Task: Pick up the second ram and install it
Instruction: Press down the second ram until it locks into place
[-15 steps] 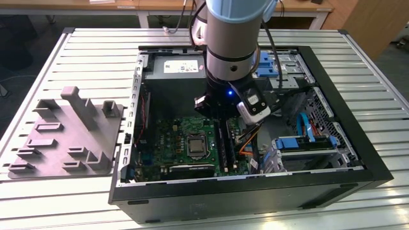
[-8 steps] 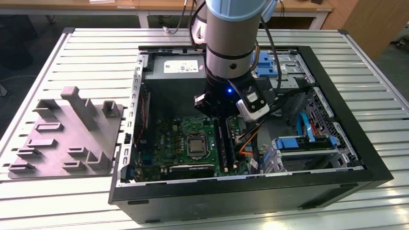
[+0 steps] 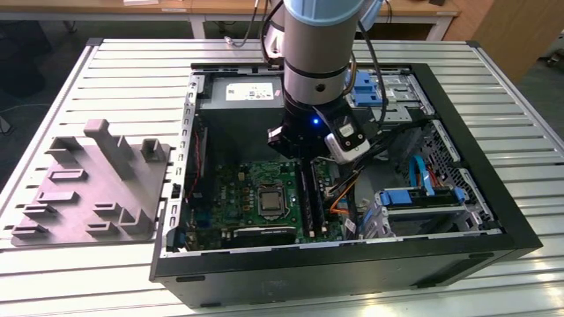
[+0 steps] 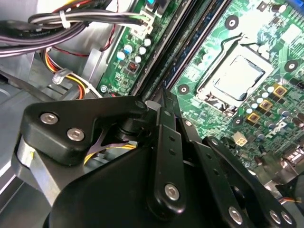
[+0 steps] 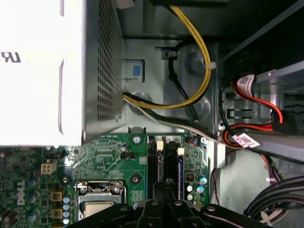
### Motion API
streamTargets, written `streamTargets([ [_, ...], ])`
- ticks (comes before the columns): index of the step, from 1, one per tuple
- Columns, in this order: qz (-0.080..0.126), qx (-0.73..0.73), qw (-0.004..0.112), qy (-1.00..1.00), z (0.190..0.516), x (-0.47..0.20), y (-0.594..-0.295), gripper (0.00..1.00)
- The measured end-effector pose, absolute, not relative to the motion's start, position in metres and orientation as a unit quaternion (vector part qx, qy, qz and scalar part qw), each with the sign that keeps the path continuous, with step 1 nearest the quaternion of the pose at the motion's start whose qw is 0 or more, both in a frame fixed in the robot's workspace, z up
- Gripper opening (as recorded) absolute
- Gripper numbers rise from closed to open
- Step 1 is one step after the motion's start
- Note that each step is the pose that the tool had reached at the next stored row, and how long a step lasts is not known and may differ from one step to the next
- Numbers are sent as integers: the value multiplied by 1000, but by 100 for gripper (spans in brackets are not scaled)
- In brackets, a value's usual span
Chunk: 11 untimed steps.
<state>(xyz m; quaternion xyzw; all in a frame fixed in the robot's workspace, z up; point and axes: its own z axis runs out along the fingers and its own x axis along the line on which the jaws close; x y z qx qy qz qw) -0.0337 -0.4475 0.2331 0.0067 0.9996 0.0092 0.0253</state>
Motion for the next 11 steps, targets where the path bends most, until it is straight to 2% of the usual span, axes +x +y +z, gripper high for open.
streamTargets([
  [11, 9, 7, 25, 1000, 232, -34, -440, 10],
])
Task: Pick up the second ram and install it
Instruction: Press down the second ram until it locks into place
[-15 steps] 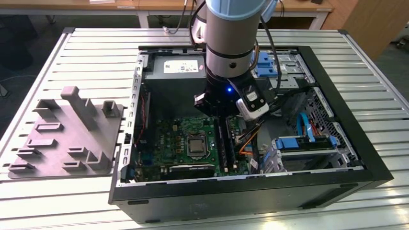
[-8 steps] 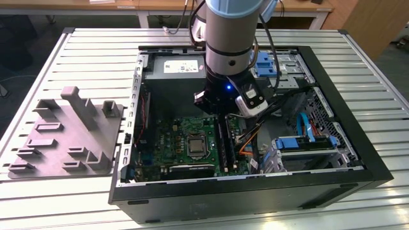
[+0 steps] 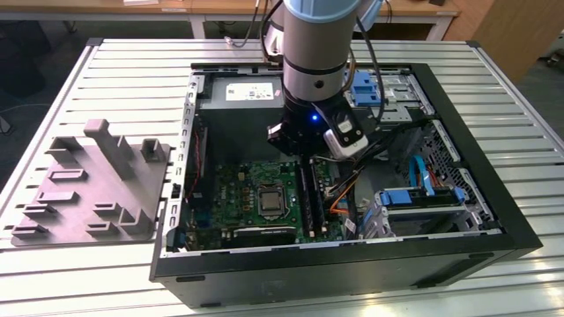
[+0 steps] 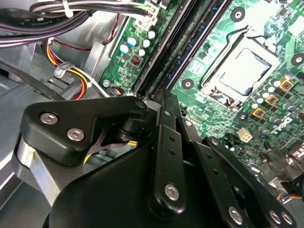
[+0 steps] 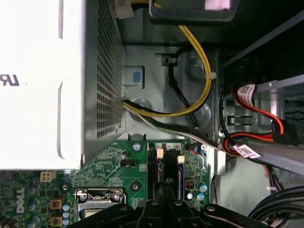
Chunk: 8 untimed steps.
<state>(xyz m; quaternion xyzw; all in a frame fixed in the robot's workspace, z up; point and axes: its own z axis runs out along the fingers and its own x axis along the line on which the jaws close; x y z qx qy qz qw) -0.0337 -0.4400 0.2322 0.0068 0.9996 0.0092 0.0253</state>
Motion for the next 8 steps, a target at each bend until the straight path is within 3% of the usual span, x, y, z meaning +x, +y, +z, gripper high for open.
streamTargets([
  [8, 9, 7, 25, 1000, 228, -34, -437, 10],
])
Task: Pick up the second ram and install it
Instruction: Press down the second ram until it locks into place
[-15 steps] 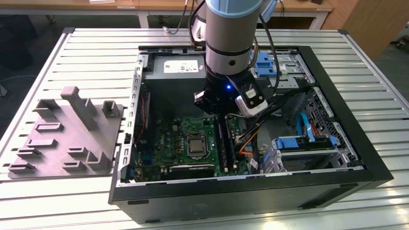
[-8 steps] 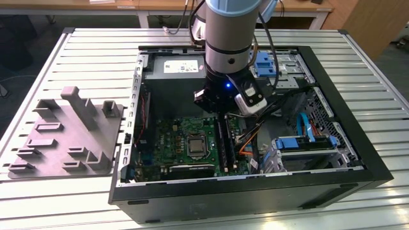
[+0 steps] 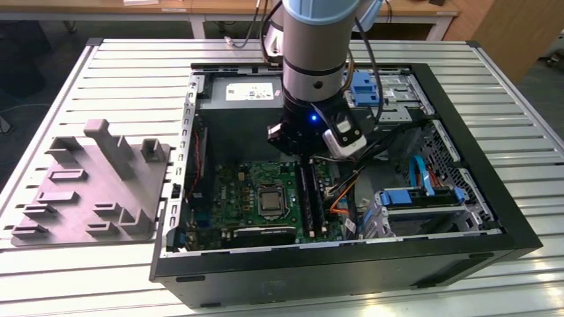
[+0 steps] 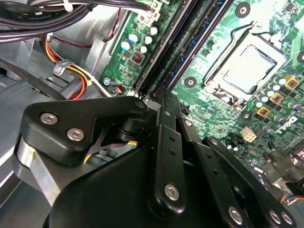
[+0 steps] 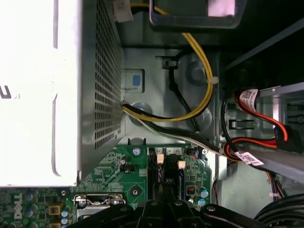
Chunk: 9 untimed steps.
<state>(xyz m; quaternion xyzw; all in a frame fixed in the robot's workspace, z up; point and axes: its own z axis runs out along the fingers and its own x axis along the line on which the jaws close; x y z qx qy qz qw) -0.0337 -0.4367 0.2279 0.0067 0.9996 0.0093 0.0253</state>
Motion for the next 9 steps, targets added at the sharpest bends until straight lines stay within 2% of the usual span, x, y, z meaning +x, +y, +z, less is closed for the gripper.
streamTargets([
  [9, 9, 7, 25, 1000, 224, -34, -437, 10],
])
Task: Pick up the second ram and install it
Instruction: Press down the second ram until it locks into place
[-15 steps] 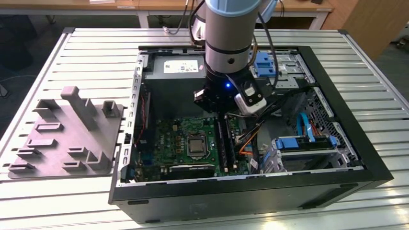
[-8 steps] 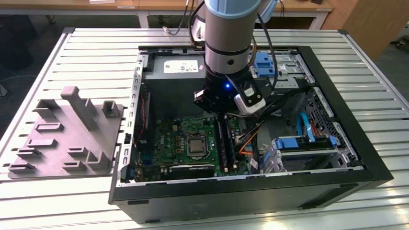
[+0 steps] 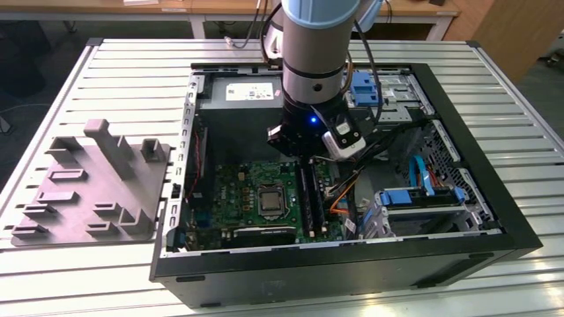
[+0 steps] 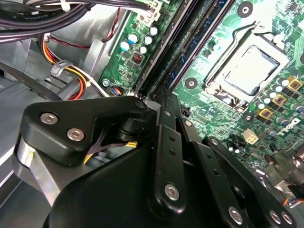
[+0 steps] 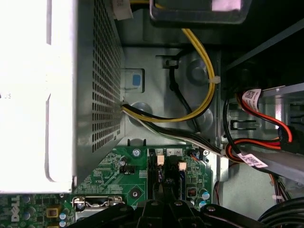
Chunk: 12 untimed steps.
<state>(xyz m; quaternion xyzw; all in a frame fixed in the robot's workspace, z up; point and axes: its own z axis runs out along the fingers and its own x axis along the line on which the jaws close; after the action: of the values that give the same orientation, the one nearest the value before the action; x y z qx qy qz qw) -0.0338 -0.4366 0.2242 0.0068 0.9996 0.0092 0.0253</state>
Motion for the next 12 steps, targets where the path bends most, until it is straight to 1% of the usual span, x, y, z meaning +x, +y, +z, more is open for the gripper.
streamTargets([
  [12, 9, 7, 25, 1000, 221, -34, -437, 10],
])
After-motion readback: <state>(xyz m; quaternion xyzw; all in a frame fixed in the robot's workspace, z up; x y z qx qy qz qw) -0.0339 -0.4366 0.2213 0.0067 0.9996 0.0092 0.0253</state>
